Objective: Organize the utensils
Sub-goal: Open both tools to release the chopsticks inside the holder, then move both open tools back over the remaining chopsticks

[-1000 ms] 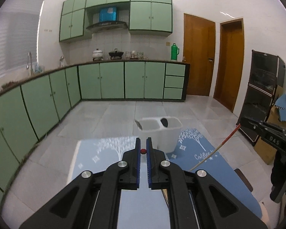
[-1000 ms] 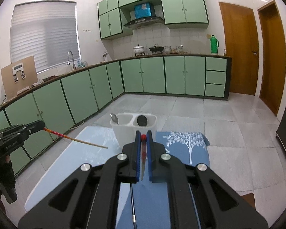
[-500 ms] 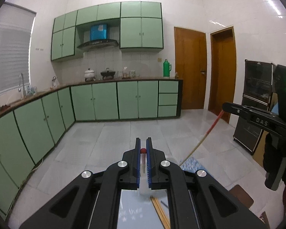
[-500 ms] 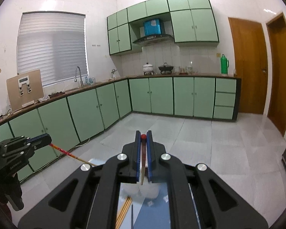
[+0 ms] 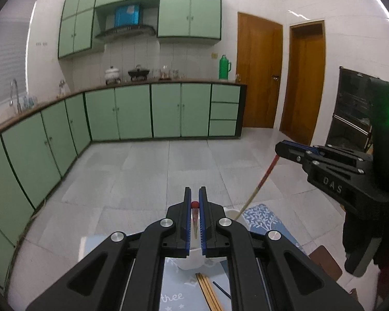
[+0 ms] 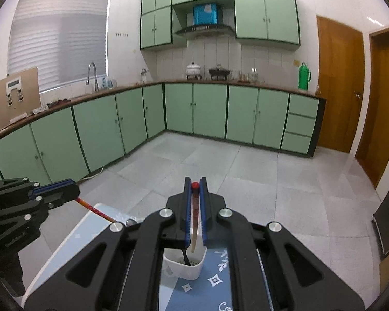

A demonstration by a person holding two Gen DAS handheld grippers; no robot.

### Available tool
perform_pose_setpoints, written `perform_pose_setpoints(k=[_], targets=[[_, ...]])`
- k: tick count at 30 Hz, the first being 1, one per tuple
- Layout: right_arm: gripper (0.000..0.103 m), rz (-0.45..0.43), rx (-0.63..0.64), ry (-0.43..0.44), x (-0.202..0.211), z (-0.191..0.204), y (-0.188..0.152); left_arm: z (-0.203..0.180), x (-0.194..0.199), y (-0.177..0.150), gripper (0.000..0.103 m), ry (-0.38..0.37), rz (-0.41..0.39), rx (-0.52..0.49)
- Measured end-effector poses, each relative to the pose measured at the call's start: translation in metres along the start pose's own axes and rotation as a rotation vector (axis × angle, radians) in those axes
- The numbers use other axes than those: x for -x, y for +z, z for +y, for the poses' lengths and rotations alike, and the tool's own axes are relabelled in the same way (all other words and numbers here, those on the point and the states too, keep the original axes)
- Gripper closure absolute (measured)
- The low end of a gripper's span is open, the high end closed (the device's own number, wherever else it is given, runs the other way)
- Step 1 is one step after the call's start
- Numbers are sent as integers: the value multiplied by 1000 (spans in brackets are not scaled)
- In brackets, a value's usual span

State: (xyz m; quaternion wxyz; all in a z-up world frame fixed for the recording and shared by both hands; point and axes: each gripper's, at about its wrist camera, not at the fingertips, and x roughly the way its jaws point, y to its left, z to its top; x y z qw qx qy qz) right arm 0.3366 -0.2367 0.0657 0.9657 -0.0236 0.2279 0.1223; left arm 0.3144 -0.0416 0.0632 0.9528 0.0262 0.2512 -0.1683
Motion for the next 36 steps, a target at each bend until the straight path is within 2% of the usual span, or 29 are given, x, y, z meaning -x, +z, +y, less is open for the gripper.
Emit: perform_pose_setpoints(k=[1, 3, 5, 9, 12, 14, 16, 18, 22, 27, 31, 36], targets=[[92, 6, -5, -2, -3, 1, -1, 1, -1, -2, 97, -3, 5, 4], [79, 6, -14, 2, -4, -1, -4, 2, -3, -4, 91, -1, 9, 11], [70, -12, -16, -4, 5, -2, -6, 0, 2, -6, 81, 0, -1, 7], [65, -36, -32, -27, 28, -8, -15, -1, 21, -14, 77, 12, -28, 19], [56, -48, -50, -32, 47, -12, -29, 0, 41, -27, 66, 35, -51, 31], [54, -55, -49, -40, 64, -9, -46, -1, 56, -47, 60, 45, -62, 54], [52, -48, -71, -33, 78, -9, -68, -1, 63, -65, 59, 54, -55, 70], [51, -29, -90, -23, 86, -7, -91, -1, 69, -92, 58, 67, -31, 92], [50, 43, -136, -13, 97, 3, -160, -4, 69, -151, 58, 97, 54, 116], [50, 166, -154, -5, 95, 22, -237, -12, 55, -211, 58, 93, 196, 122], [51, 237, -139, -4, 94, 37, -282, -18, 48, -248, 58, 103, 270, 101], [62, 332, -124, 13, 87, 50, -318, -19, 42, -277, 58, 109, 334, 99]])
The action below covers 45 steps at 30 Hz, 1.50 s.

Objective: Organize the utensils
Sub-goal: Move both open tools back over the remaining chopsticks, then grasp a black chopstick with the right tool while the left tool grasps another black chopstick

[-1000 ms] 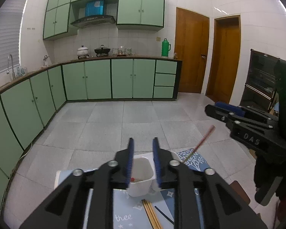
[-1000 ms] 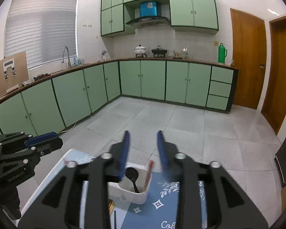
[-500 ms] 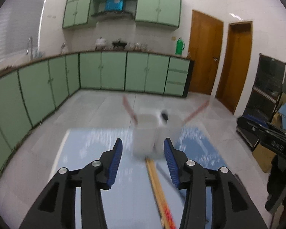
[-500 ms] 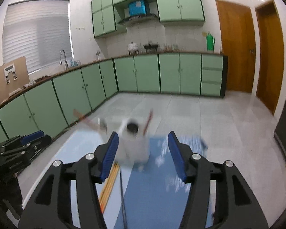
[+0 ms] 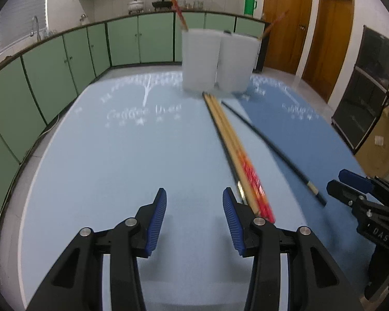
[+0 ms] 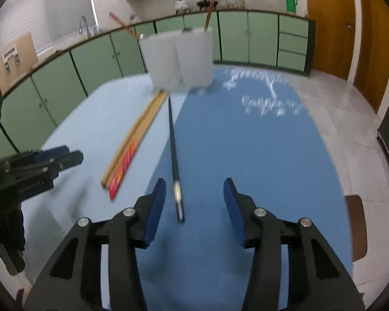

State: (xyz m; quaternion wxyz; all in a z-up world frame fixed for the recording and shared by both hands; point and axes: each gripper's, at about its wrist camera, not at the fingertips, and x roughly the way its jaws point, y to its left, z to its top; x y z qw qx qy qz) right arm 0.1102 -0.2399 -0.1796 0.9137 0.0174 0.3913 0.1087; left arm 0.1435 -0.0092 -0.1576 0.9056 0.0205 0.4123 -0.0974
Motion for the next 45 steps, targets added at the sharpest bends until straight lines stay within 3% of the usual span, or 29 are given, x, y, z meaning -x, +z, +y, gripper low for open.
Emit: perform_pose_setpoints(k=[10, 15, 32, 40, 45], targets=[[72, 58, 21, 9, -11, -2, -12, -6, -12, -9, 58, -9, 36, -11], [96, 65, 70, 15, -12, 6, -11, -13, -15, -11, 58, -19, 46, -33], [96, 59, 51, 35, -12, 2, -12, -35, -23, -8, 50, -15, 67, -88], [96, 58, 44, 39, -11, 0, -13, -5, -14, -14, 50, 44, 70, -31], [96, 59, 39, 41, -11, -1, -13, -4, -13, -15, 50, 26, 65, -13]])
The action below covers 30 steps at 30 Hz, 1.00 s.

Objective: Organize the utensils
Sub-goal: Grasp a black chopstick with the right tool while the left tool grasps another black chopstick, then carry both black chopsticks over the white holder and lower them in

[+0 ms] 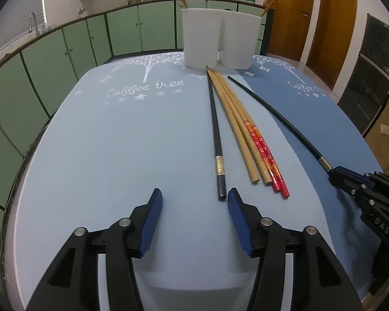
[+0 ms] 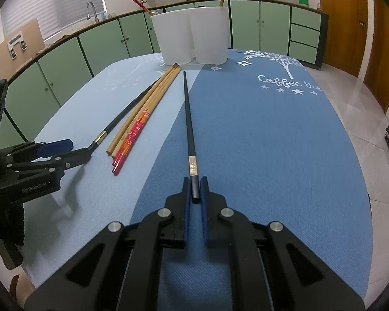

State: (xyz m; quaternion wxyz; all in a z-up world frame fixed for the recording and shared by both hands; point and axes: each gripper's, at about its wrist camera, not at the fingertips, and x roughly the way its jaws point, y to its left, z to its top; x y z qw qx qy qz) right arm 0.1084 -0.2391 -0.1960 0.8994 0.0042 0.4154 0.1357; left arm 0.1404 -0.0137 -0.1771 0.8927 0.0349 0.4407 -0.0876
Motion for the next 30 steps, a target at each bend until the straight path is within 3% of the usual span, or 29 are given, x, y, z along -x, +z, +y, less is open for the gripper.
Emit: perform_pose_setpoints(k=[6, 8, 12, 21, 30], targets=[[96, -1, 2, 3, 0, -1, 0, -9, -6, 2, 55, 18, -10, -18], [96, -2, 0, 7, -1, -2, 0, -12, -5, 2, 72, 11, -16, -21], [96, -6, 12, -5, 0, 1, -1, -23, -3, 1, 96, 12, -28, -47], [97, -42, 15, 6, 16, 2, 4, -16, 17, 9, 97, -6, -53, -29], [97, -134, 24, 14, 55, 4, 32, -11, 76, 36, 97, -1, -173, -54]])
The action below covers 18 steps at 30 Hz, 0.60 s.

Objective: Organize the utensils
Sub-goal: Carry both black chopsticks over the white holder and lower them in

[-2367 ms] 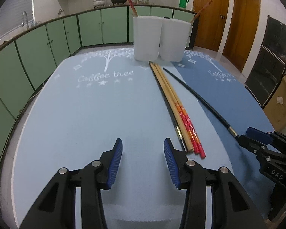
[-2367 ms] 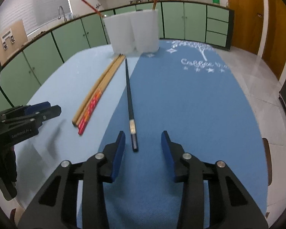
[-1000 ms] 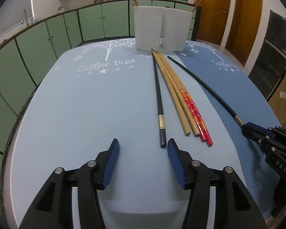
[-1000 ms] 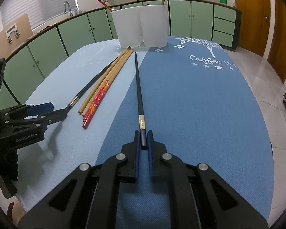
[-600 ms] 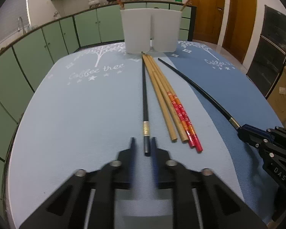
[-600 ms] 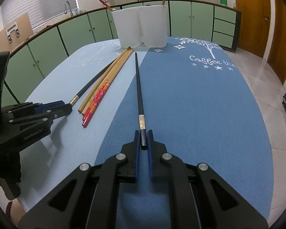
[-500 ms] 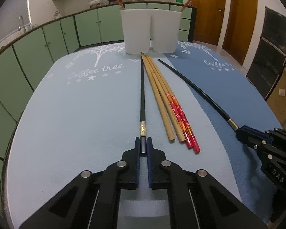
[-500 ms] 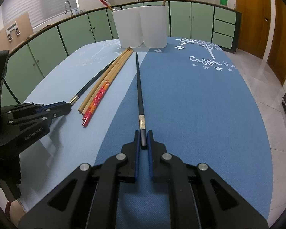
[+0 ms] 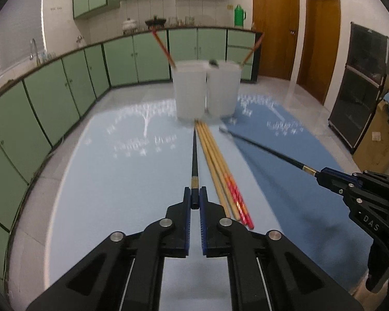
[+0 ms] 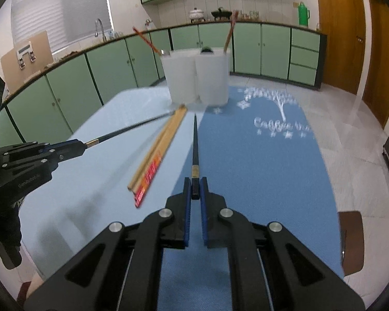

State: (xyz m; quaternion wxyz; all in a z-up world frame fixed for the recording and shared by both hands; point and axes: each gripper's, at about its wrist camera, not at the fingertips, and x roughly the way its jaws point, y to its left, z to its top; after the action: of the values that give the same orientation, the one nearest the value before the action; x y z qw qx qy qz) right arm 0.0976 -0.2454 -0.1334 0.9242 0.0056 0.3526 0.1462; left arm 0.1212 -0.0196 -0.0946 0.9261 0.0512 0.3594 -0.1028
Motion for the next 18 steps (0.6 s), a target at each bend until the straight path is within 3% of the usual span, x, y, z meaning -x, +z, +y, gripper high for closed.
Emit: perform_pose_setpoints(k=[9, 18], targets=[[97, -124, 19, 13, 40, -2, 52, 5, 39, 46, 97, -19, -143, -3], [97, -197, 55, 28, 59, 2, 104, 6, 52, 77, 97, -48, -207, -8]])
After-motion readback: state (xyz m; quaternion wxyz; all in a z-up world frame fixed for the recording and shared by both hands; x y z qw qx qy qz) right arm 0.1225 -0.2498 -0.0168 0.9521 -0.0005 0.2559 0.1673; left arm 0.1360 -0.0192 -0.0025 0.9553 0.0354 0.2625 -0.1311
